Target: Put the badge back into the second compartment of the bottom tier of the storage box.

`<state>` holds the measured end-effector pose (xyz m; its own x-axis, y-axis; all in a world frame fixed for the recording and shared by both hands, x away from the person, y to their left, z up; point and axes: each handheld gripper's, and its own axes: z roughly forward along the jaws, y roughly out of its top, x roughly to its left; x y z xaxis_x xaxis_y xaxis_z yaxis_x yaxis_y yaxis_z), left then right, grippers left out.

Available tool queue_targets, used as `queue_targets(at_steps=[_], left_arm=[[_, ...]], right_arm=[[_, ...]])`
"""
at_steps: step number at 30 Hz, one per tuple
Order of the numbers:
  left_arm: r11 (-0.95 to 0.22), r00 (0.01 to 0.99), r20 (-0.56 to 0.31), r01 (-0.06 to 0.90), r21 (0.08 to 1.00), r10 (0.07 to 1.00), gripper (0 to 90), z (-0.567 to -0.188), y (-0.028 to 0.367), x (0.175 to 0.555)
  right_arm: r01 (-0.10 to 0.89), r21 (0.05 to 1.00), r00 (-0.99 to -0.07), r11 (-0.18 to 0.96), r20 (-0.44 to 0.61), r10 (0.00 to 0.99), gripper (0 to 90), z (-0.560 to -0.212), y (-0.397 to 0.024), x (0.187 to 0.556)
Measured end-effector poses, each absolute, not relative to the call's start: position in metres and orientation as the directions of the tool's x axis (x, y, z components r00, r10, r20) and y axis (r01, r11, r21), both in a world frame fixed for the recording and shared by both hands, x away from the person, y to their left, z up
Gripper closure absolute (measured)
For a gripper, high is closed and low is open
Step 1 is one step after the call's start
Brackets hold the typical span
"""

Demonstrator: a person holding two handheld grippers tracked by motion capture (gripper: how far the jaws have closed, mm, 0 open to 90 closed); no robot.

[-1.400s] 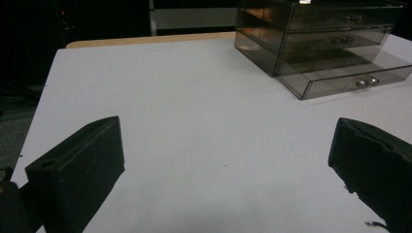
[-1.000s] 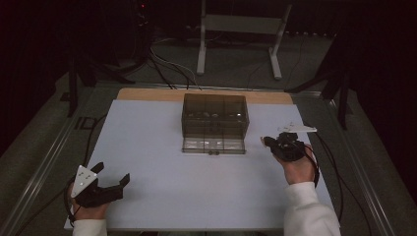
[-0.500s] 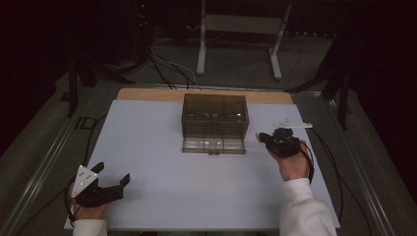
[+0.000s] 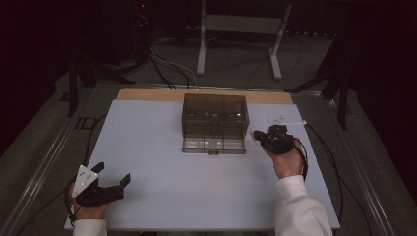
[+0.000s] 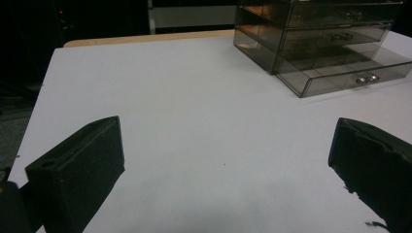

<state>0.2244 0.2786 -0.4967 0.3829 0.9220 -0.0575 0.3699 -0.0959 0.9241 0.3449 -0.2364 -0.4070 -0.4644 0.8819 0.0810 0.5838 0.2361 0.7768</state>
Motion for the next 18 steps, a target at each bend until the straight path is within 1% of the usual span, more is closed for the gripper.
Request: queue_targets(at_steps=[18], left_arm=[[-0.098,0.384,-0.056,0.369,0.924,0.922,0.4,-0.497,0.279,0.224]], right_arm=[[0.584,0.782,-0.477,0.218,0.112,0.872,89.3,-0.408,-0.218,0.355]])
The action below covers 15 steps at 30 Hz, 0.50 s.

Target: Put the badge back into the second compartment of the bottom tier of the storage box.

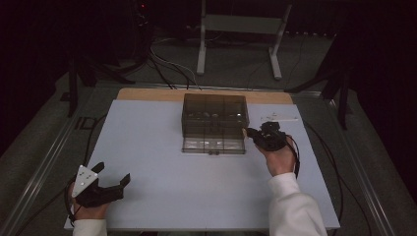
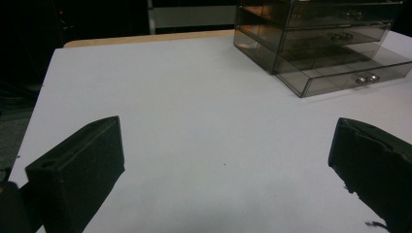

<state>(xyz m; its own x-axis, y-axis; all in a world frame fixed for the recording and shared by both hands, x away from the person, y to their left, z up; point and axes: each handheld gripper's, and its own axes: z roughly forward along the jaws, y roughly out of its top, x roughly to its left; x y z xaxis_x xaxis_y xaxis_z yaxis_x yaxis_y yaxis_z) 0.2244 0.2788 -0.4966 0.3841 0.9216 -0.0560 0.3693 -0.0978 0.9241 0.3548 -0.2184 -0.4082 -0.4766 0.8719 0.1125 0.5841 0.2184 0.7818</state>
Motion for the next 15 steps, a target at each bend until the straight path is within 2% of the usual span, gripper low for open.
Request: queue_targets(at_steps=[15], left_arm=[[-0.101,0.385,-0.054,0.37,0.924,0.922,0.3,-0.497,0.279,0.224]], right_arm=[[0.583,0.784,-0.489,0.213,0.129,0.863,89.2,-0.414,-0.204,0.362]])
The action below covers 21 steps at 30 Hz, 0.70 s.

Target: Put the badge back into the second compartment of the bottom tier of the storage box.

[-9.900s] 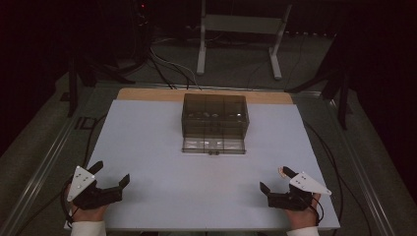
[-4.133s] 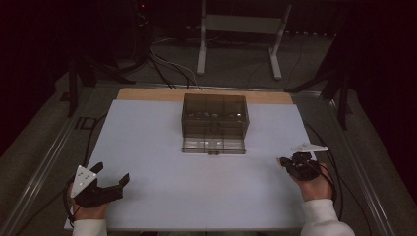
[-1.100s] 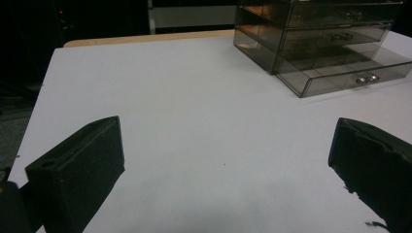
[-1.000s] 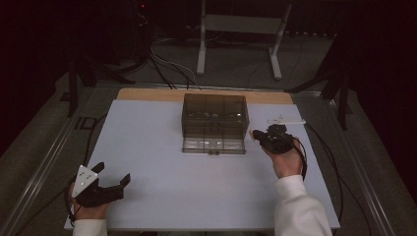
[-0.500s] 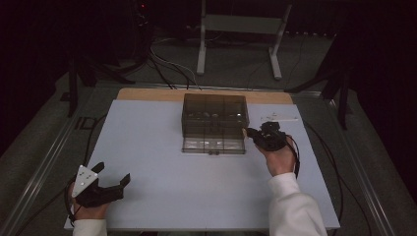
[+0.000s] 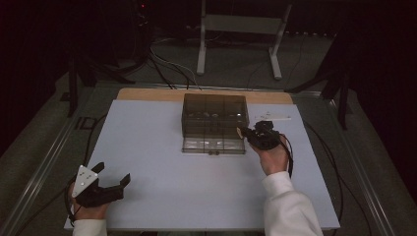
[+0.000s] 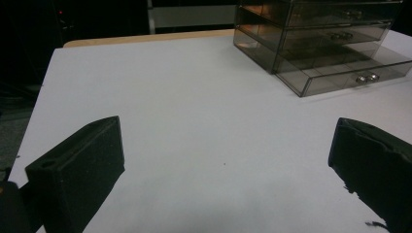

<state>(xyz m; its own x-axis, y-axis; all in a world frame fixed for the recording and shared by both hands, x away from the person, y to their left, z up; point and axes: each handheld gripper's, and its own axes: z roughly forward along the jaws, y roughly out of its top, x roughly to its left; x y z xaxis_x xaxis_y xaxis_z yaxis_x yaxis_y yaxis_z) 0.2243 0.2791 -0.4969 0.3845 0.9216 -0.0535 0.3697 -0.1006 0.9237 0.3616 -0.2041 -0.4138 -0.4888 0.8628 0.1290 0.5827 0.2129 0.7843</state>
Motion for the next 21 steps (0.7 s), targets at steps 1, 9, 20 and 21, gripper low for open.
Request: queue_targets(at_steps=[1,9,20,21], left_arm=[[-0.1,0.384,-0.054,0.37,0.924,0.922,0.3,-0.497,0.279,0.224],[-0.102,0.386,-0.053,0.371,0.923,0.921,0.4,-0.497,0.278,0.225],[-0.103,0.387,-0.053,0.371,0.923,0.92,0.3,-0.497,0.278,0.225],[-0.103,0.387,-0.053,0.371,0.923,0.92,0.3,-0.497,0.278,0.225]], right_arm=[[0.583,0.785,-0.489,0.212,0.131,0.862,89.3,-0.414,-0.203,0.362],[0.589,0.785,-0.494,0.19,0.163,0.854,89.2,-0.419,-0.195,0.368],[0.6,0.779,-0.498,0.183,0.184,0.847,89.2,-0.424,-0.186,0.372],[0.601,0.778,-0.5,0.184,0.185,0.846,89.2,-0.425,-0.185,0.373]])
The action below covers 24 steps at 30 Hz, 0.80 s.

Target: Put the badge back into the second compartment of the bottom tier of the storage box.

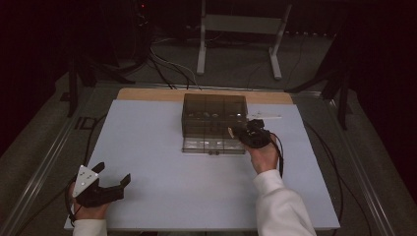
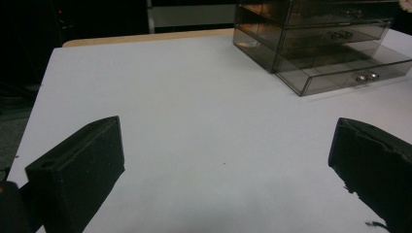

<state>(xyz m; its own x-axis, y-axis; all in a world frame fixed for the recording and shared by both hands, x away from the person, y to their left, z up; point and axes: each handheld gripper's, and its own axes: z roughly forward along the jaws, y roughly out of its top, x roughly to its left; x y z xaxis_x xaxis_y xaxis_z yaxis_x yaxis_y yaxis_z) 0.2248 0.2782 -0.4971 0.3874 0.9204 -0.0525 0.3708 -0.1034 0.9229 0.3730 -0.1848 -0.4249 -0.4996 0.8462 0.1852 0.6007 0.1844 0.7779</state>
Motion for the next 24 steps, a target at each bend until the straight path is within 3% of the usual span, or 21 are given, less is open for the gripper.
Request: queue_targets(at_steps=[24], left_arm=[[-0.107,0.392,-0.052,0.374,0.921,0.919,0.4,-0.498,0.277,0.226]], right_arm=[[0.625,0.758,-0.517,0.19,0.219,0.827,89.2,-0.445,-0.156,0.385]])
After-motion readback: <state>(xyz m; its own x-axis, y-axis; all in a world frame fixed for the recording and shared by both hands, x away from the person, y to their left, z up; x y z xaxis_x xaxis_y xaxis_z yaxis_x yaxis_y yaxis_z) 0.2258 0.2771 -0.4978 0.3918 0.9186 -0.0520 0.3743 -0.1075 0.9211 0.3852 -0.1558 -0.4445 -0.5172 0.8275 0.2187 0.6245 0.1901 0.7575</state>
